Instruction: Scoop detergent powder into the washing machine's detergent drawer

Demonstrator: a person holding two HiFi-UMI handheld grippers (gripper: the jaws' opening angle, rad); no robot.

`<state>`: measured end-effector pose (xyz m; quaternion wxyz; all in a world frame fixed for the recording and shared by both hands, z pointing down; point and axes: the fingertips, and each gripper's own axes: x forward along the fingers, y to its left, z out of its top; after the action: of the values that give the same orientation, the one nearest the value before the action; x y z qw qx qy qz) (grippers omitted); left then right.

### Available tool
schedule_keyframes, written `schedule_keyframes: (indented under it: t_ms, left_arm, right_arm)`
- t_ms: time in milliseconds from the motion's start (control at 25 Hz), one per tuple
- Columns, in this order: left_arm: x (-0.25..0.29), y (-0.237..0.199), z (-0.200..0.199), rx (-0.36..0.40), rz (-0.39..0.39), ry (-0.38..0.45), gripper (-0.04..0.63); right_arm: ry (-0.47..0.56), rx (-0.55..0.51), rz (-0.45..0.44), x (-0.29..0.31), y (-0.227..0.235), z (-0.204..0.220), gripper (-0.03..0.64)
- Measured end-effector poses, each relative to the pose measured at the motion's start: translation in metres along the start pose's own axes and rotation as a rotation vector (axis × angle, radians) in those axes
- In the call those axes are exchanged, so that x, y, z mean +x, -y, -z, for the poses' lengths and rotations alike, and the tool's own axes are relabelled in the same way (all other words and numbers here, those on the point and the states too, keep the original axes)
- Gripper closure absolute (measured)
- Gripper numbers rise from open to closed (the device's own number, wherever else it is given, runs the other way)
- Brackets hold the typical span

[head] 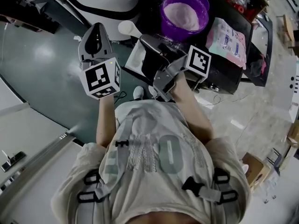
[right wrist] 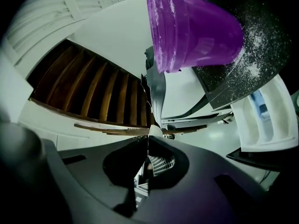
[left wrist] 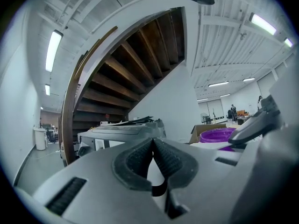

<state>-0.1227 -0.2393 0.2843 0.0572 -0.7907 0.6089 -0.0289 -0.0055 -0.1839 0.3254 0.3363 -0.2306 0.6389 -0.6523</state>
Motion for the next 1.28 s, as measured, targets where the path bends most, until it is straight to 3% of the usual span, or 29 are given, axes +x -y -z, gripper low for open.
schedule_keyframes:
  t_ms: [680, 1280]
  left_arm:
    - [-0.016, -0.017, 0.010, 0.003, -0.071, -0.015, 0.575]
    - [-0.019, -0.030, 0.018, 0.015, -0.109, -0.040, 0.575]
  right_arm:
    - [-0.043, 0.009, 0.017, 0.007, 0.020, 0.011, 0.606]
    - [-0.033, -0.027, 0.219, -0.017, 0.105, -0.003, 0.606]
